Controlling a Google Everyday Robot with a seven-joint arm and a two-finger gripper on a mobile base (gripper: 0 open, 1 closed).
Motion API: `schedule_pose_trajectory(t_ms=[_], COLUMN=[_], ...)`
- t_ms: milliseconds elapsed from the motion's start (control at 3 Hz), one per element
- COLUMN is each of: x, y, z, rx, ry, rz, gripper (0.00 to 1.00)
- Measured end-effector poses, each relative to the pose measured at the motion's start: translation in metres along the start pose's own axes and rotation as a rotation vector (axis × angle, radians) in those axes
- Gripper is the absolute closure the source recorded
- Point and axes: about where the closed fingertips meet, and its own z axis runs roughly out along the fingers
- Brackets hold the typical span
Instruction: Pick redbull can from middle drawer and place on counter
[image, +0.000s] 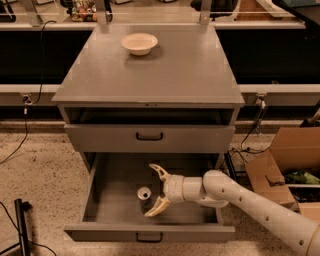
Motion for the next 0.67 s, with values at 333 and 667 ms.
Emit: schedule_pose_trajectory(t_ms=[333,667], x=[0.016,0.031], y=[0.002,0.001], z=[0.011,0.016], rx=[0.005,0.021], ry=[0.003,0.011], rz=[0.069,0.14], gripper=[0.0,0.0])
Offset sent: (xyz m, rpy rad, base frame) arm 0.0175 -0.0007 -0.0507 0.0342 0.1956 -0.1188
